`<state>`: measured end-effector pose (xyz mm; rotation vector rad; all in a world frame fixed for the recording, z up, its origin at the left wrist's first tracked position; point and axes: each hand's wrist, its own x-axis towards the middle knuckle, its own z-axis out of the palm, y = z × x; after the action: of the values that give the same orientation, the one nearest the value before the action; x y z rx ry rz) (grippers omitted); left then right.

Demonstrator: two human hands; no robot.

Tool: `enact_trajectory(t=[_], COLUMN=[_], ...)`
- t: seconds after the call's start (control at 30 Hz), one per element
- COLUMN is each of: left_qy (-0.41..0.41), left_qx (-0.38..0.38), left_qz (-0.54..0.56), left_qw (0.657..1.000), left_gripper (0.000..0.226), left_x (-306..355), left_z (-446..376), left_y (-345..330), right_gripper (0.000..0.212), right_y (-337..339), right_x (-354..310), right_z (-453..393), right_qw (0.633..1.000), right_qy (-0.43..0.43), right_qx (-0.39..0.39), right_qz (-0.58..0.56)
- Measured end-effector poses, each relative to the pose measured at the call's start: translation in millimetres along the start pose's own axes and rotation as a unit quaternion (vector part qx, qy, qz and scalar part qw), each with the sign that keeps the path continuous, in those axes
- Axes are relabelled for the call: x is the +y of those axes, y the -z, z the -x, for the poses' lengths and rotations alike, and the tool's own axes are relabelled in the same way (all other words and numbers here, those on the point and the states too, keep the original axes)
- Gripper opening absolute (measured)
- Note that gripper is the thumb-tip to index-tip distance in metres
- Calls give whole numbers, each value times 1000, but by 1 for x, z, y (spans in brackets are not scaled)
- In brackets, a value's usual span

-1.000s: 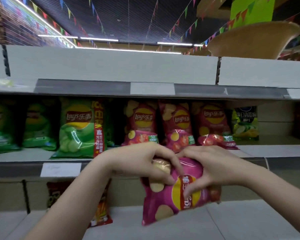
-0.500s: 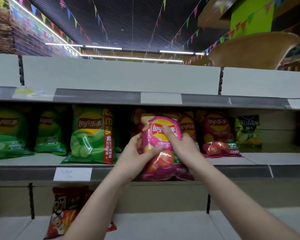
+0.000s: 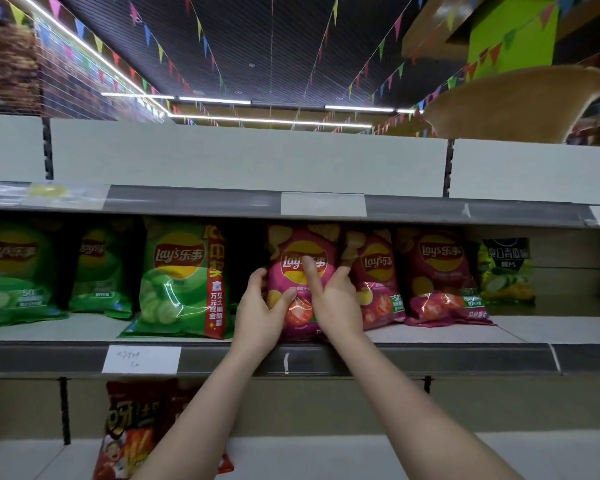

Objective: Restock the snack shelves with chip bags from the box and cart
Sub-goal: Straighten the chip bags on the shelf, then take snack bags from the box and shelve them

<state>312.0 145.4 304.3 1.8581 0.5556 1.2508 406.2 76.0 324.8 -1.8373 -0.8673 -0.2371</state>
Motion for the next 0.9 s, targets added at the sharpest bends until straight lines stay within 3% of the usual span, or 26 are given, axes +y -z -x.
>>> enact_trajectory(t=[0.3, 0.43, 0.57, 0.63, 0.7, 0.73, 0.8, 0.9], left_qy=[28, 62, -32, -88, -111, -104, -82, -21], left_qx=[-41, 38, 157, 115, 18, -39, -147, -278], left_qz=[-85, -88, -37, 24, 98, 132, 197, 302], left_qw=[995, 993, 986, 989, 989, 985, 966, 912], left_gripper=[68, 68, 31, 18, 5, 9, 22, 17], left_x=[-1, 5, 14, 24, 42, 55, 80, 120], left_z=[4, 25, 63, 78, 91, 99, 119, 160], left_y=[3, -5, -15, -26, -40, -50, -76, -124], right_gripper=[69, 70, 60, 51, 45, 43, 36, 26], right_y=[-2, 8, 29, 52, 80, 98, 135, 200], right_x=[13, 20, 38, 51, 61, 65, 71, 84], right_z=[15, 39, 84, 104, 116, 121, 131, 154], right_qw=[999, 995, 994, 994, 994, 993, 992, 983], right_qy=[0, 75, 69, 58, 37, 23, -3, -24], right_qx=[18, 60, 73, 80, 88, 92, 109, 171], right_qz=[39, -8, -47, -52, -61, -64, -65, -53])
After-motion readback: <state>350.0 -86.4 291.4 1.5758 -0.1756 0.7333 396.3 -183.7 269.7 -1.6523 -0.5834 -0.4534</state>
